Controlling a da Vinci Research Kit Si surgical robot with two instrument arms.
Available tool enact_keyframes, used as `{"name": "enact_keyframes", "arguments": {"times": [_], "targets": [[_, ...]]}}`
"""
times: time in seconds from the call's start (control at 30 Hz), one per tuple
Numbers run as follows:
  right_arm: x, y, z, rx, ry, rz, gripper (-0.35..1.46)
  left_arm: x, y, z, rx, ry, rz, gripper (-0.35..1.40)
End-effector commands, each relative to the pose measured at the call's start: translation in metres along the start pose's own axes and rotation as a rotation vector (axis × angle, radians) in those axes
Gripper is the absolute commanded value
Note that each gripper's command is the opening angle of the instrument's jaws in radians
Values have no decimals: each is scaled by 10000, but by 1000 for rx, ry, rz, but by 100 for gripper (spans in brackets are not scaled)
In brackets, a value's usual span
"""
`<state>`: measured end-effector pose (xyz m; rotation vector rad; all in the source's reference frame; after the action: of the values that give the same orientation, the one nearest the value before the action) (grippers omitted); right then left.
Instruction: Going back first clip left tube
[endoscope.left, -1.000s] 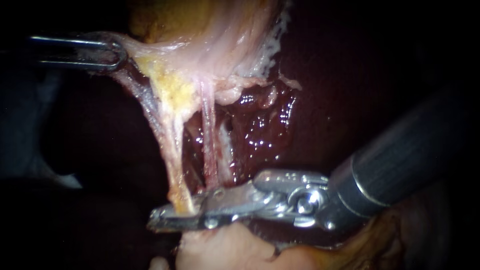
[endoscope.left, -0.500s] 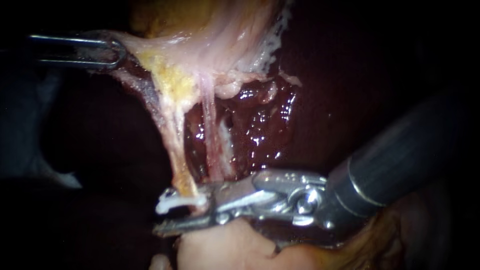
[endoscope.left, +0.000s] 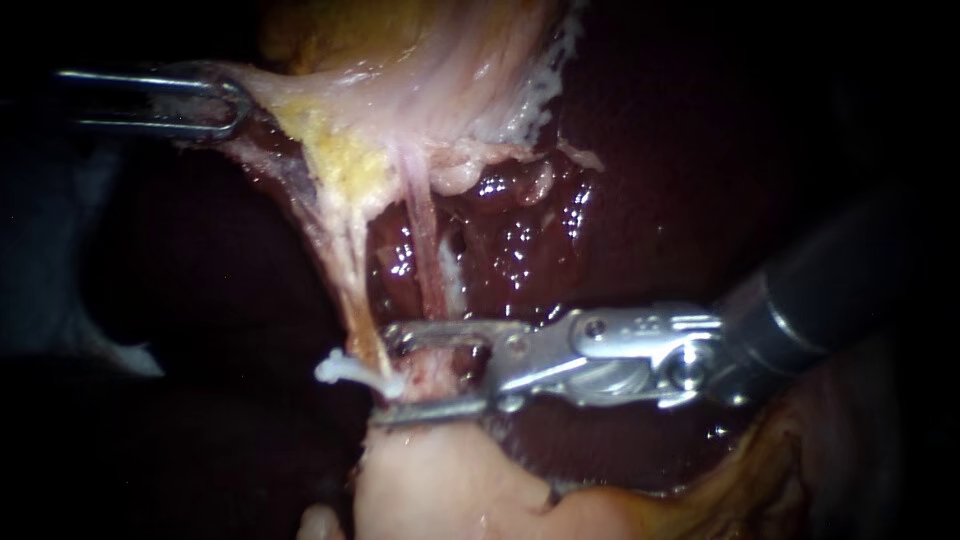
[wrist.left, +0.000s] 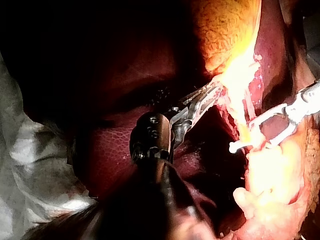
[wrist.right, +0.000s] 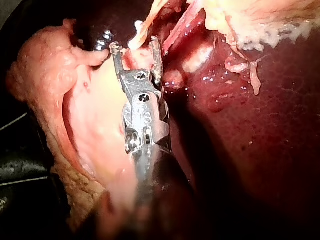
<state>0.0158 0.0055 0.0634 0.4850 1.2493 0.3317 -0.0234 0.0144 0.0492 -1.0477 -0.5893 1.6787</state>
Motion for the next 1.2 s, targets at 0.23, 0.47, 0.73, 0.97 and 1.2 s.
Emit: {"name": "enact_keyframes", "arguments": {"times": [0.23,0.47,0.73,0.97,1.2], "targets": [[14,6,-68,-2,-2,-113,50,0,0,-1,0,0,1,-35],[19,11,-112,-2,-4,-156,50,0,-1,-2,-1,-1,1,-35],[18,15,-129,-7,-6,-163,50,-1,0,-1,0,0,1,-35],[17,18,-133,-7,-7,-168,50,-6,2,12,3,3,2,-35],[16,19,-135,-7,-7,-168,50,-16,4,39,-5,2,20,-35]]}}
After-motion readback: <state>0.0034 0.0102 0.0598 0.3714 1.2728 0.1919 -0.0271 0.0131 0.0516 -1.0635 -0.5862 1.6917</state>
